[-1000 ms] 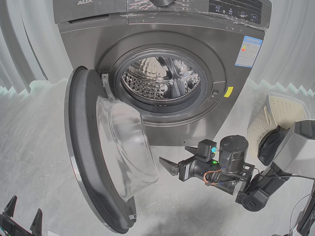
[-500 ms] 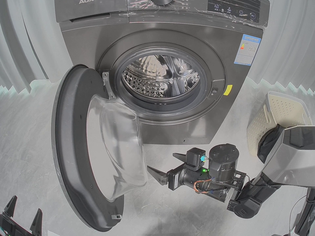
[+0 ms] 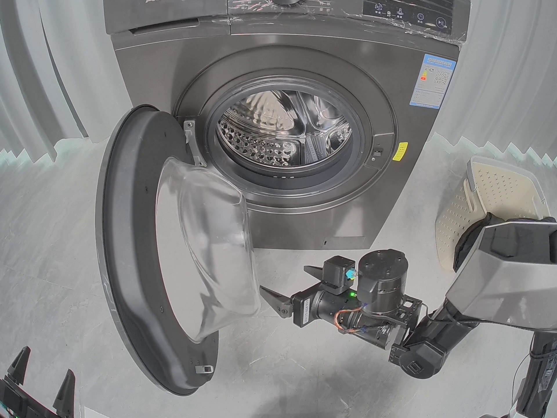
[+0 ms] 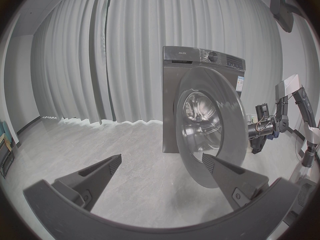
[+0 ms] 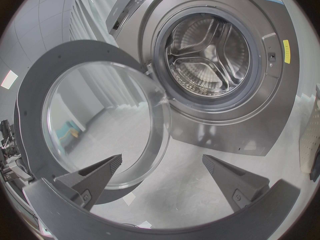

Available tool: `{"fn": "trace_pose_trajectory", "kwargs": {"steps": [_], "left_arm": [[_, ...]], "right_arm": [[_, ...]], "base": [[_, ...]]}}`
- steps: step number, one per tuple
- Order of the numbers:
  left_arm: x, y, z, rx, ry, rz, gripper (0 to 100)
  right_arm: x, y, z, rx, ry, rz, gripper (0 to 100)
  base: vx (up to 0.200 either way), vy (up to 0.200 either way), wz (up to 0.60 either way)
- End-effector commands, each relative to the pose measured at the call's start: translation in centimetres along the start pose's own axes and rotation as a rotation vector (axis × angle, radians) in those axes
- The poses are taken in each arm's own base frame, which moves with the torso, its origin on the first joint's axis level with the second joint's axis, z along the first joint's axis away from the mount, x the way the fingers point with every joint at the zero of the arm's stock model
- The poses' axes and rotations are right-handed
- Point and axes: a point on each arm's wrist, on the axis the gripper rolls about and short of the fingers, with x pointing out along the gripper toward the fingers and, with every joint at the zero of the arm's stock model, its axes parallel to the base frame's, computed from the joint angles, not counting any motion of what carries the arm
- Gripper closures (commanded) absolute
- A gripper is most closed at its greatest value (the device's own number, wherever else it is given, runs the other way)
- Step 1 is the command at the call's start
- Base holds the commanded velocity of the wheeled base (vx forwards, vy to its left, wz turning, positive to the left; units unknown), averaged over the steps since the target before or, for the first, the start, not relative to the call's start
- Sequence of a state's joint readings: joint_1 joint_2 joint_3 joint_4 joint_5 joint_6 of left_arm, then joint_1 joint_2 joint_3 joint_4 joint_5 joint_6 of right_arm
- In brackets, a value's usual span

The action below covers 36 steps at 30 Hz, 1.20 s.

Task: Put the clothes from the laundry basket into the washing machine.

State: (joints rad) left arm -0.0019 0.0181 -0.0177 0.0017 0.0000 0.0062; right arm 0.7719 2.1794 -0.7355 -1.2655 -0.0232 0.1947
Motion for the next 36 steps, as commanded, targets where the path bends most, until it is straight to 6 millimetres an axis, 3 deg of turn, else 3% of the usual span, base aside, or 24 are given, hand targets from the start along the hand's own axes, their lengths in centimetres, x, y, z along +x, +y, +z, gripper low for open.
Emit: {"fn": "trace_pose_trajectory", "kwargs": {"steps": [1, 10, 19, 25, 36], "left_arm": [[0.0, 0.0, -0.5, 0.000, 0.002, 0.000, 0], [0.0, 0.0, -0.5, 0.000, 0.001, 0.000, 0], [0.0, 0.0, -0.5, 0.000, -0.001, 0.000, 0], [0.0, 0.0, -0.5, 0.000, 0.001, 0.000, 0], [0.0, 0.0, -0.5, 0.000, 0.002, 0.000, 0]], "right_arm": [[0.9, 0.5, -1.4, -0.006, 0.029, 0.014, 0], [1.6, 4.0, -1.3, -0.012, -0.012, 0.110, 0], [2.5, 2.3, -0.1, -0.007, -0.044, 0.066, 0], [4.6, 2.6, -1.4, -0.013, -0.018, 0.078, 0], [8.1, 5.9, -2.6, -0.010, -0.072, 0.159, 0]], "base": [[0.000, 0.000, 0.00], [0.000, 0.000, 0.00], [0.000, 0.000, 0.00], [0.000, 0.000, 0.00], [0.000, 0.000, 0.00]]}}
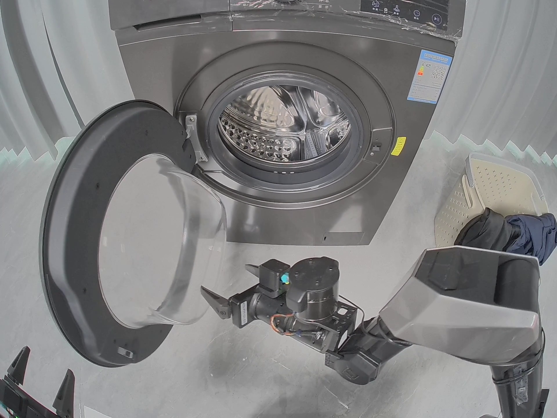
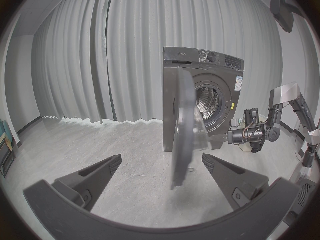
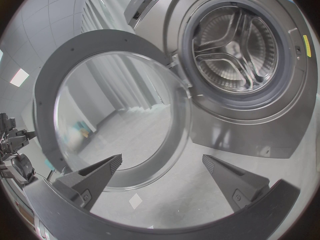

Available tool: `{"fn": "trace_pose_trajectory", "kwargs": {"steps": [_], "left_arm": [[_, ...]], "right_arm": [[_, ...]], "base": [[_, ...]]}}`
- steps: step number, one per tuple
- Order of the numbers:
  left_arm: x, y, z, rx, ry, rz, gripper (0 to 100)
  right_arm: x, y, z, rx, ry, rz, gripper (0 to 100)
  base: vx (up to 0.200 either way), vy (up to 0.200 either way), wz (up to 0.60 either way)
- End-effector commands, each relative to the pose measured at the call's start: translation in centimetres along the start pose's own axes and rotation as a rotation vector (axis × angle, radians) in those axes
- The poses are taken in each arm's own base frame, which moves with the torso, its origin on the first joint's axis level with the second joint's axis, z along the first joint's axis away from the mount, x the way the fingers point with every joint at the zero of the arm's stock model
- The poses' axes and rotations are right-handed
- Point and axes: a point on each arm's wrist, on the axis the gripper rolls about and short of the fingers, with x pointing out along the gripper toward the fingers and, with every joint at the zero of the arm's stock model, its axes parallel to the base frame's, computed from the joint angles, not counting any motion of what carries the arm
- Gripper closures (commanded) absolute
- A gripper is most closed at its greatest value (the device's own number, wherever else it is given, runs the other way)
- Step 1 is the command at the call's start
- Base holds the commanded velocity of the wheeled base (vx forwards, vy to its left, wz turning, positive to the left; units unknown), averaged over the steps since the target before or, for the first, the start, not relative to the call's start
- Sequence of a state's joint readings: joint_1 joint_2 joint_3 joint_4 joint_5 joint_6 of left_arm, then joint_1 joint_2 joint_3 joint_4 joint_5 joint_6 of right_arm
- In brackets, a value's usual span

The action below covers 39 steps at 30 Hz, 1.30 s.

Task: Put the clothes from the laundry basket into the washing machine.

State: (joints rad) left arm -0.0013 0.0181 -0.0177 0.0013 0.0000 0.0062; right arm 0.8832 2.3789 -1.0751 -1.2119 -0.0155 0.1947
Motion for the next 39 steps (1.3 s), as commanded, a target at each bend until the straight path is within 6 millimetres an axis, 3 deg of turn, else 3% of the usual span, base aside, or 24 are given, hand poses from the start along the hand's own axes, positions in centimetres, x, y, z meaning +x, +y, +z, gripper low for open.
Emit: {"fn": "trace_pose_trajectory", "kwargs": {"steps": [1, 6, 16, 25, 29, 33, 34, 39], "left_arm": [[0.0, 0.0, -0.5, 0.000, 0.003, 0.000, 0], [0.0, 0.0, -0.5, 0.000, 0.001, 0.000, 0], [0.0, 0.0, -0.5, 0.000, 0.003, 0.000, 0], [0.0, 0.0, -0.5, 0.000, 0.001, 0.000, 0], [0.0, 0.0, -0.5, 0.000, 0.003, 0.000, 0], [0.0, 0.0, -0.5, -0.002, 0.001, 0.000, 0], [0.0, 0.0, -0.5, -0.002, 0.001, 0.000, 0], [0.0, 0.0, -0.5, -0.002, 0.001, 0.000, 0]], "right_arm": [[1.8, 0.9, -1.1, 0.004, -0.033, 0.031, 0], [1.9, 0.4, 0.2, 0.008, -0.070, 0.023, 0], [2.9, 0.9, 0.2, 0.008, -0.057, 0.026, 0], [6.1, 2.5, -2.6, 0.012, -0.070, 0.032, 0], [6.6, 2.6, -2.4, 0.016, -0.100, 0.015, 0], [5.6, 2.1, 0.0, 0.033, -0.132, 0.004, 0], [4.6, 2.2, 1.4, 0.034, -0.145, 0.003, 0], [1.0, 1.3, 4.2, 0.030, -0.153, -0.027, 0]], "base": [[0.000, 0.000, 0.00], [0.000, 0.000, 0.00], [0.000, 0.000, 0.00], [0.000, 0.000, 0.00], [0.000, 0.000, 0.00], [0.000, 0.000, 0.00], [0.000, 0.000, 0.00], [0.000, 0.000, 0.00]]}}
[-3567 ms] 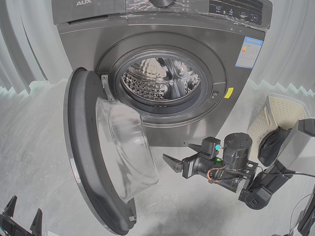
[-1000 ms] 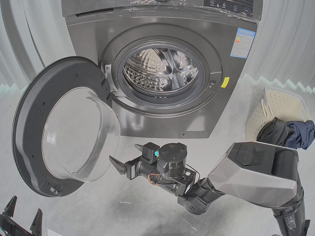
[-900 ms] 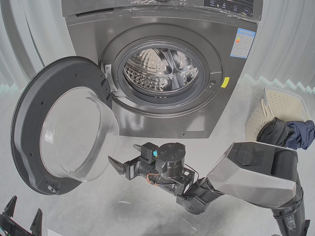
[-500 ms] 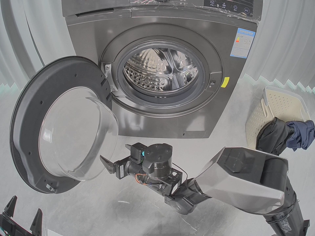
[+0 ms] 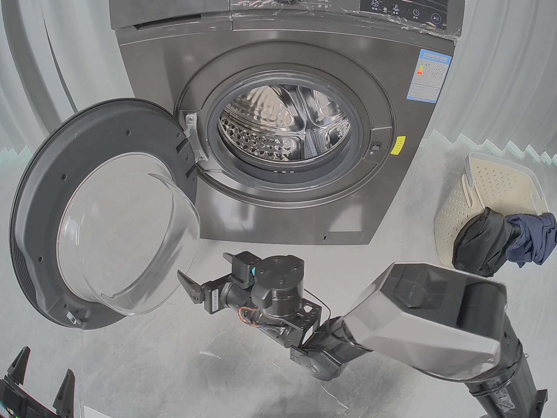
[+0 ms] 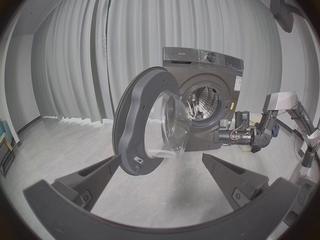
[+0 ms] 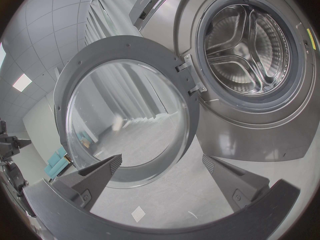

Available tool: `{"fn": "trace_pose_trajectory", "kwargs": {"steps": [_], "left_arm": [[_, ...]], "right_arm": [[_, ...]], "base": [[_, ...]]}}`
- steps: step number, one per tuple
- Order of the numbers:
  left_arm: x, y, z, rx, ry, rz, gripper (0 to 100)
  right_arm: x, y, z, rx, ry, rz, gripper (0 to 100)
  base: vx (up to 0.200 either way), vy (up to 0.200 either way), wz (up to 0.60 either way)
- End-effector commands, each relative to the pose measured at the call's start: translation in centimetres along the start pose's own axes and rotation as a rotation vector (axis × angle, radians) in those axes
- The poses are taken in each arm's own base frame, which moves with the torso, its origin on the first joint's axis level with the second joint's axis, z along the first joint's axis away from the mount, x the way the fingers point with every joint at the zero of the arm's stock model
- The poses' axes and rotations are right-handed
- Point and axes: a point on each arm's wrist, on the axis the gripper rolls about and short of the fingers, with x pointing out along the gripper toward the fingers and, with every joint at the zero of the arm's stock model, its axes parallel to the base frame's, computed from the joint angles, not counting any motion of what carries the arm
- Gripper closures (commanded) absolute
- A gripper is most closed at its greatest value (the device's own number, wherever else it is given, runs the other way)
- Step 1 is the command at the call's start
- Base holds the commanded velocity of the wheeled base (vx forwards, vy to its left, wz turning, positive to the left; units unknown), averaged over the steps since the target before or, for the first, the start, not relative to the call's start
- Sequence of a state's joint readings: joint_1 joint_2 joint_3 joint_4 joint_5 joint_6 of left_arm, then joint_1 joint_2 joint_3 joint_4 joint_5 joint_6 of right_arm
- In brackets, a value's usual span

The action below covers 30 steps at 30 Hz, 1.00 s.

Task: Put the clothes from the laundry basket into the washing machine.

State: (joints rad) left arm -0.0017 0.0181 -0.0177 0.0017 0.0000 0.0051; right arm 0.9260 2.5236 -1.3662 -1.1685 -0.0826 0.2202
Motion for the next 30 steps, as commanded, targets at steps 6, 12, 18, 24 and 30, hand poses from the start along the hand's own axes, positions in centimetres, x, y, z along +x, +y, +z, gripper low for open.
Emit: {"fn": "trace_pose_trajectory", "kwargs": {"steps": [6, 12, 18, 24, 30], "left_arm": [[0.0, 0.0, -0.5, -0.001, -0.001, 0.000, 0], [0.0, 0.0, -0.5, -0.001, 0.002, 0.000, 0], [0.0, 0.0, -0.5, -0.001, -0.001, 0.000, 0], [0.0, 0.0, -0.5, -0.001, 0.001, 0.000, 0], [0.0, 0.0, -0.5, -0.001, 0.001, 0.000, 0]], "right_arm": [[-7.1, -2.1, 6.2, -0.019, -0.013, -0.068, 0], [-10.2, -3.1, 6.9, -0.076, -0.012, -0.100, 0], [-18.2, -4.4, 10.4, -0.075, -0.060, -0.165, 0], [-26.0, -5.9, 14.5, -0.089, -0.172, -0.273, 0], [-32.5, -6.7, 15.2, -0.133, -0.219, -0.410, 0]], "base": [[0.000, 0.000, 0.00], [0.000, 0.000, 0.00], [0.000, 0.000, 0.00], [0.000, 0.000, 0.00], [0.000, 0.000, 0.00]]}}
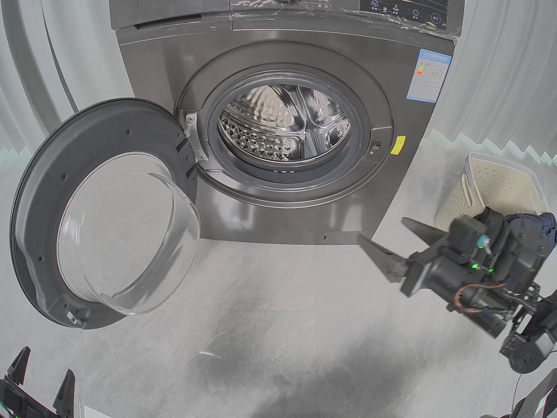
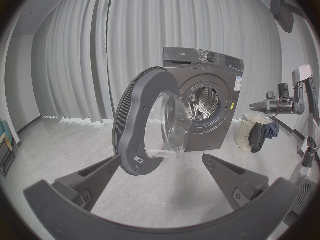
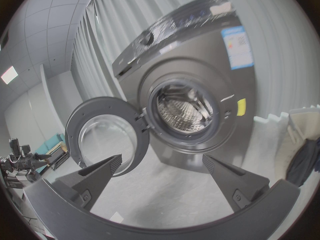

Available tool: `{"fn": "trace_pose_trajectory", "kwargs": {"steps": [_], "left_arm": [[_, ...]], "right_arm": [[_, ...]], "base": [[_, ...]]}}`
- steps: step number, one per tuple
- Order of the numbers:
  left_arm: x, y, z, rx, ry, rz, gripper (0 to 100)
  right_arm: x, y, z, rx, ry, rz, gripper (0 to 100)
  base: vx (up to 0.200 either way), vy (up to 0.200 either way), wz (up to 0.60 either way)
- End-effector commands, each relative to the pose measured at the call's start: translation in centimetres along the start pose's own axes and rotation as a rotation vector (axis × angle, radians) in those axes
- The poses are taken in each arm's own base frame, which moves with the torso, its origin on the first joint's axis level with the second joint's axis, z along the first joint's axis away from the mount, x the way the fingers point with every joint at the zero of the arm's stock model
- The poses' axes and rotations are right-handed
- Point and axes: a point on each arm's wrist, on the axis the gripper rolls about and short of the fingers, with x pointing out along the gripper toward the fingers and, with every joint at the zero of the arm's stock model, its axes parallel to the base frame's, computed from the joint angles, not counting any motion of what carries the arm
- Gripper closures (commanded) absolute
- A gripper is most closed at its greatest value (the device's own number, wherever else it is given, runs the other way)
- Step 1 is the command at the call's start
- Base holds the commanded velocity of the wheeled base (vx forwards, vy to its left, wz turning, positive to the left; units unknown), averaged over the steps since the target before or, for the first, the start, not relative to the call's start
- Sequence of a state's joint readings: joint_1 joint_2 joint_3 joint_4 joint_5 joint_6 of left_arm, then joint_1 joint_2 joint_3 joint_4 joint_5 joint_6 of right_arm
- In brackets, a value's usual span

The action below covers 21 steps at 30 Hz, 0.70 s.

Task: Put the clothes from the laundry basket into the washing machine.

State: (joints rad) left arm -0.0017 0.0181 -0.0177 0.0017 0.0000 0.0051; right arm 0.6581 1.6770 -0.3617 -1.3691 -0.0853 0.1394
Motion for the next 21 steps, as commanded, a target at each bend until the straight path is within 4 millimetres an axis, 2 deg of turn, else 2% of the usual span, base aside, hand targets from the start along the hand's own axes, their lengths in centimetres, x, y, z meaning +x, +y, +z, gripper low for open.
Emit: {"fn": "trace_pose_trajectory", "kwargs": {"steps": [1, 7, 8, 11, 13, 17, 18, 19, 21], "left_arm": [[0.0, 0.0, -0.5, -0.001, 0.001, 0.000, 0], [0.0, 0.0, -0.5, -0.001, -0.001, -0.001, 0], [0.0, 0.0, -0.5, -0.001, -0.001, -0.001, 0], [0.0, 0.0, -0.5, 0.000, 0.002, -0.001, 0], [0.0, 0.0, -0.5, -0.001, -0.001, -0.001, 0], [0.0, 0.0, -0.5, -0.001, 0.001, -0.001, 0], [0.0, 0.0, -0.5, -0.001, 0.001, -0.001, 0], [0.0, 0.0, -0.5, -0.001, 0.001, -0.001, 0], [0.0, 0.0, -0.5, -0.001, 0.001, 0.000, 0]], "right_arm": [[-9.0, -3.6, 3.1, -0.052, -0.131, -0.183, 0], [-13.4, -5.0, 2.2, -0.076, -0.141, -0.328, 0], [-13.4, -5.0, 2.2, -0.076, -0.141, -0.328, 0], [-15.6, -5.3, 2.9, -0.096, -0.198, -0.420, 0], [-17.0, -5.1, 3.1, -0.108, -0.216, -0.445, 0], [-20.2, -4.2, 1.9, -0.144, -0.164, -0.496, 0], [-20.2, -4.2, 1.9, -0.144, -0.164, -0.496, 0], [-21.8, -3.6, 1.0, -0.139, -0.145, -0.501, 0], [-22.7, -3.2, 0.2, -0.133, -0.129, -0.501, 0]], "base": [[0.000, 0.000, 0.00], [0.000, 0.000, 0.00], [0.000, 0.000, 0.00], [0.000, 0.000, 0.00], [0.000, 0.000, 0.00], [0.000, 0.000, 0.00], [0.000, 0.000, 0.00], [0.000, 0.000, 0.00], [0.000, 0.000, 0.00]]}}
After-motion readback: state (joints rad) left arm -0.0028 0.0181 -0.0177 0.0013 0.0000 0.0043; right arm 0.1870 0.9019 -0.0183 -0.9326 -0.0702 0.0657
